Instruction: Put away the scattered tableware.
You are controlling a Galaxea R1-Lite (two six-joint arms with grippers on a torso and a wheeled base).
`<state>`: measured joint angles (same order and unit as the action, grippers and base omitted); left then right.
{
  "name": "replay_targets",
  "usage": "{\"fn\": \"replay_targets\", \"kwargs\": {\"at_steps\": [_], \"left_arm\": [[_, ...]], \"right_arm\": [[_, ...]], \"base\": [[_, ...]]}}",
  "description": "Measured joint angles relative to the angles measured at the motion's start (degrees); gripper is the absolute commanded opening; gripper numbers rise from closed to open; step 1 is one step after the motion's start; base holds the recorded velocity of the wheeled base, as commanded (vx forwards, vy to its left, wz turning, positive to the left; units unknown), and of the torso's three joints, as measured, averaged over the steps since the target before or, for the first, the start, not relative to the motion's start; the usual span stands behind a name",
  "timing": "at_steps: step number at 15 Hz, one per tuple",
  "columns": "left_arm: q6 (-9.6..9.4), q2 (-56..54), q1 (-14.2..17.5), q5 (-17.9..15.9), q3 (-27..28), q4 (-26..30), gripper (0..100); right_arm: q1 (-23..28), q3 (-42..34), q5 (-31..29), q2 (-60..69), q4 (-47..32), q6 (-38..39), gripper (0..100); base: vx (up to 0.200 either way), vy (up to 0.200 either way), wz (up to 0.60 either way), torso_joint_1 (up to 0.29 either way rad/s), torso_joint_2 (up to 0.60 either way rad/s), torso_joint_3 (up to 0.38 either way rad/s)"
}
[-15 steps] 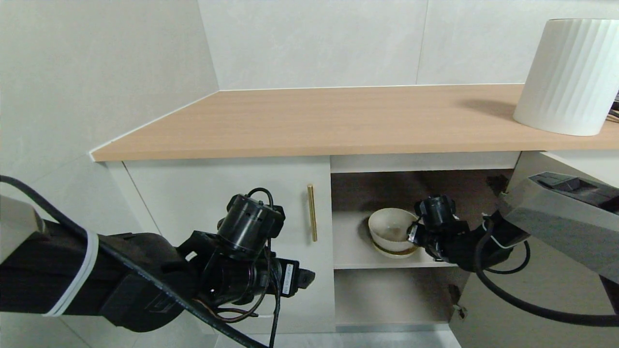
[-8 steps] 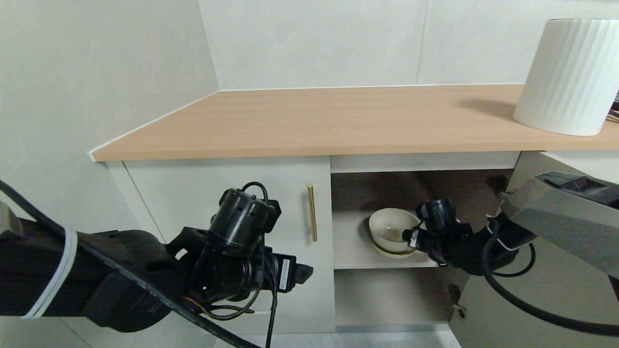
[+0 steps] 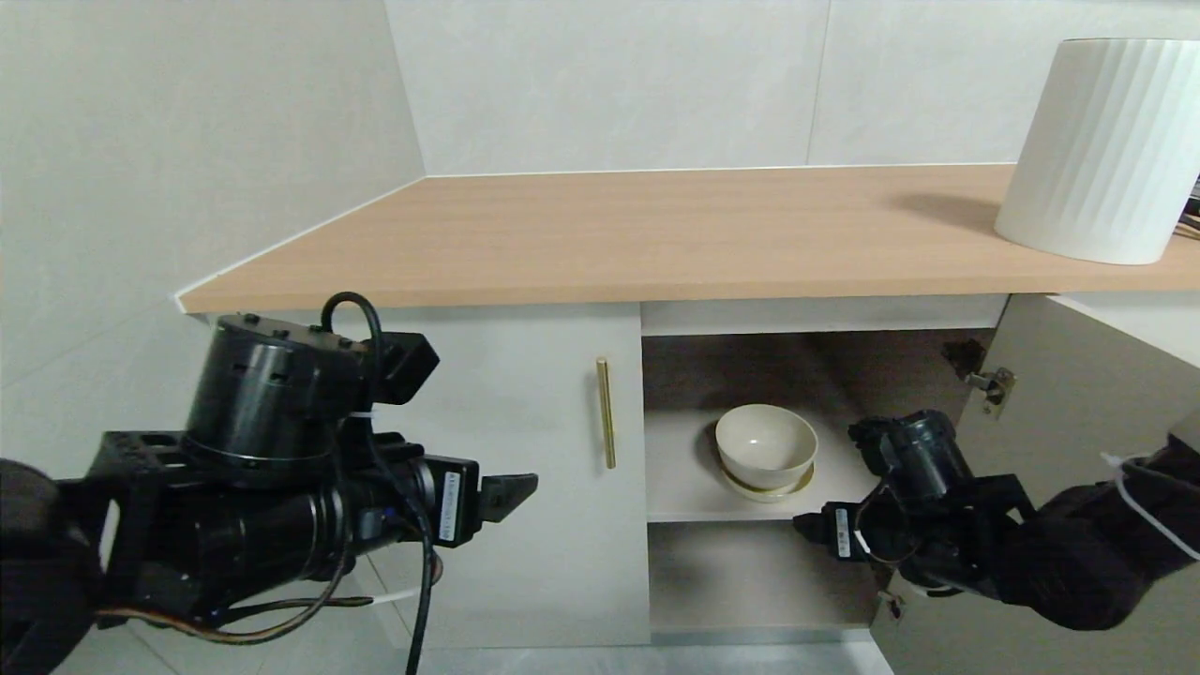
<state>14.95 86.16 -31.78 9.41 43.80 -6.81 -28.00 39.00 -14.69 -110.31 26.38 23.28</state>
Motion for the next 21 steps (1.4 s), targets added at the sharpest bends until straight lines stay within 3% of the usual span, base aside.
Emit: {"fn": "replay_targets", "kwargs": {"at_steps": [2, 5, 7, 11, 15, 21], "left_arm": [[-0.34, -3.5, 1.0, 0.3, -2.6, 0.1, 100], [-0.44, -7.4, 2.0, 0.3, -5.9, 0.0, 100], [-0.41, -8.2, 2.2, 0.3, -6.2, -0.1, 100], [-0.44, -7.4, 2.2, 0.4, -6.6, -0.2, 100], [-0.45, -7.1, 2.1, 0.7, -6.6, -0.1, 100], [-0.48, -6.6, 1.8, 1.6, -6.5, 0.0, 100]], "right_arm": [[-0.5, -2.2, 0.5, 5.1, -2.5, -1.6, 100], [-1.6, -2.1, 4.2, 14.6, -15.2, -3.6, 100], [-2.7, -1.5, 7.3, 20.2, -20.5, -4.0, 100], [-6.1, 1.3, 7.8, 27.9, -33.2, -4.0, 100], [-6.8, 2.6, 8.2, 32.0, -35.4, -4.0, 100], [-6.9, 2.5, 7.9, 33.0, -35.9, -4.5, 100]], "base": [[0.0, 0.0, 0.0, 0.0, 0.0, 0.0], [0.0, 0.0, 0.0, 0.0, 0.0, 0.0], [0.0, 0.0, 0.0, 0.0, 0.0, 0.0], [0.0, 0.0, 0.0, 0.0, 0.0, 0.0], [0.0, 0.0, 0.0, 0.0, 0.0, 0.0], [-0.2, 0.0, 0.0, 0.005, 0.0, 0.004]]}}
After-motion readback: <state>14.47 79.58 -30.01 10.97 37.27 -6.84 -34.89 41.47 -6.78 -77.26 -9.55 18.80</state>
